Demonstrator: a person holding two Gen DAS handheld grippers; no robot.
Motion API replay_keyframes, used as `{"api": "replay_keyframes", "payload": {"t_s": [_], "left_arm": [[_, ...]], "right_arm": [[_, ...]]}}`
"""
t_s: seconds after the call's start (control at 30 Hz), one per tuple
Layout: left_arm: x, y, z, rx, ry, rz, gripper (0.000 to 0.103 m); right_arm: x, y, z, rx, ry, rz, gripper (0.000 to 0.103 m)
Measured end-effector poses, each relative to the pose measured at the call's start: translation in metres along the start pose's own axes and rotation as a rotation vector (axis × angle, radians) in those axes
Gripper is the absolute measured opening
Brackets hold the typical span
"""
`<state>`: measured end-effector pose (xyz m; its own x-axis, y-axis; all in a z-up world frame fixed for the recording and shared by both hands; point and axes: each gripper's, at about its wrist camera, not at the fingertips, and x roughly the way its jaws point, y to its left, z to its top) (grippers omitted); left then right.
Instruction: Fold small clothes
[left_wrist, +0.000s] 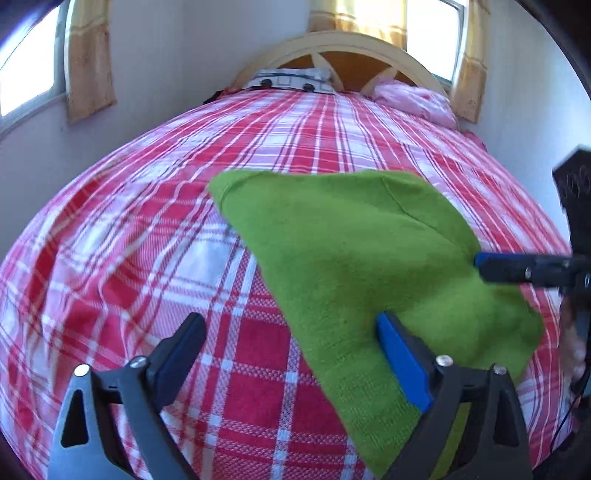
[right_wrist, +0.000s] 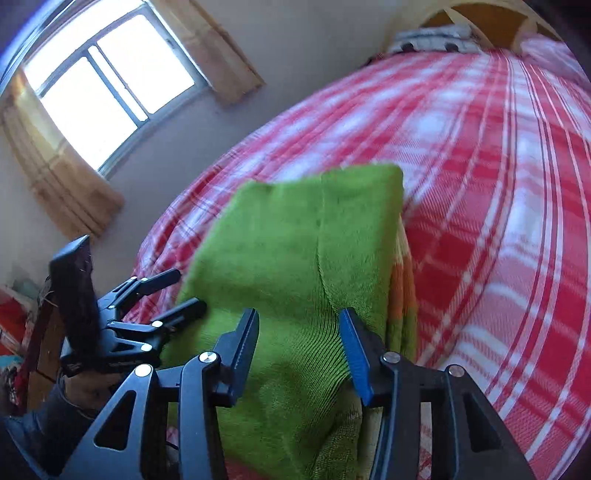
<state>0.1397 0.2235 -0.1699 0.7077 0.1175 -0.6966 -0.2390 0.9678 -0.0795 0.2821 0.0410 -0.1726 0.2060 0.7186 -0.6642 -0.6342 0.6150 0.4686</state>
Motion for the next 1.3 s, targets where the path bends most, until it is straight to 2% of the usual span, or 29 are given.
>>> {"api": "replay_keyframes", "payload": {"t_s": [0.1, 0.17, 0.27, 0.33, 0.37, 0.53, 0.67, 0.97, 1.3], "left_arm": [[0.003, 0.004, -0.004, -0.018, -0.008, 0.004, 0.103], [0.001, 0.009, -0.005, -0.060, 0.000, -0.022, 0.103], [-0.015, 0.005, -0.007, -0.065, -0.004, -0.017, 0.103], [-0.031, -0.003, -0.007, -0.023, -0.037, -0.011, 0.103], [-0.039, -0.006, -0.007, -0.006, -0.056, -0.006, 0.103], [-0.072, -0.018, 0.005, 0.012, -0.143, -0.044, 0.103], [-0.092, -0.024, 0.011, 0.022, -0.196, -0.068, 0.103], [-0.110, -0.029, 0.015, 0.039, -0.246, -0.078, 0.103], [-0.114, -0.032, 0.014, 0.040, -0.250, -0.080, 0.103]], "right_arm": [[0.001, -0.003, 0.000, 0.005, -0.014, -0.001, 0.047], [0.001, -0.001, -0.001, -0.002, -0.020, -0.014, 0.047], [-0.014, 0.011, -0.008, 0.024, -0.064, -0.046, 0.049], [-0.036, 0.026, -0.014, -0.003, -0.135, -0.122, 0.063], [-0.045, 0.033, -0.019, -0.026, -0.168, -0.163, 0.065], [-0.087, 0.068, -0.034, -0.117, -0.294, -0.284, 0.066], [-0.105, 0.087, -0.040, -0.163, -0.338, -0.347, 0.066], [-0.136, 0.104, -0.047, -0.186, -0.418, -0.354, 0.067], [-0.131, 0.107, -0.050, -0.181, -0.412, -0.350, 0.068]]}}
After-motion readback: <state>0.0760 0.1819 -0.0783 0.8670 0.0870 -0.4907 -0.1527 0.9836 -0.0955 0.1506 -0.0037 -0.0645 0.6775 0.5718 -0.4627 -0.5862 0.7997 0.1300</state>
